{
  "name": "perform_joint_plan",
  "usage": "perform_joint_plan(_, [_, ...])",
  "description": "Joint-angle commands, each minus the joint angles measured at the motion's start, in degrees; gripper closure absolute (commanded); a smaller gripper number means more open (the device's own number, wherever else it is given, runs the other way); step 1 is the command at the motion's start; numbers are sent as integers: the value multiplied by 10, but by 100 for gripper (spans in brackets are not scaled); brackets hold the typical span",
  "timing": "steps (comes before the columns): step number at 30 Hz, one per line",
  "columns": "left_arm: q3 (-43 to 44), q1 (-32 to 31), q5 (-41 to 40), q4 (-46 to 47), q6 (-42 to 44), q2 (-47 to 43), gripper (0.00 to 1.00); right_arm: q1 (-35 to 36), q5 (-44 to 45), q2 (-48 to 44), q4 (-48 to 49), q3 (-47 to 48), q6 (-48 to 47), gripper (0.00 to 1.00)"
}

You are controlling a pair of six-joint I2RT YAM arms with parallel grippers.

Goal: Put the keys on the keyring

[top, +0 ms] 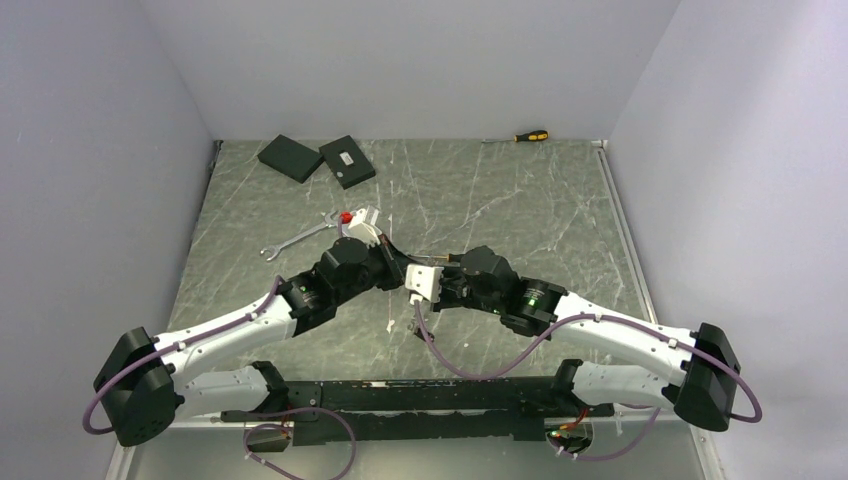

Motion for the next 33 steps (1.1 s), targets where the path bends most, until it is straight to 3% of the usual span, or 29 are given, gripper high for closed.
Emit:
perform_joint_plan(1, [-7, 0, 7, 23, -7, -2, 100, -2, 20, 0, 48, 33, 4, 100])
perform_joint_plan(33, [-22, 0, -11, 31, -3, -16, 100, -3, 47, -25, 29, 26, 10, 100])
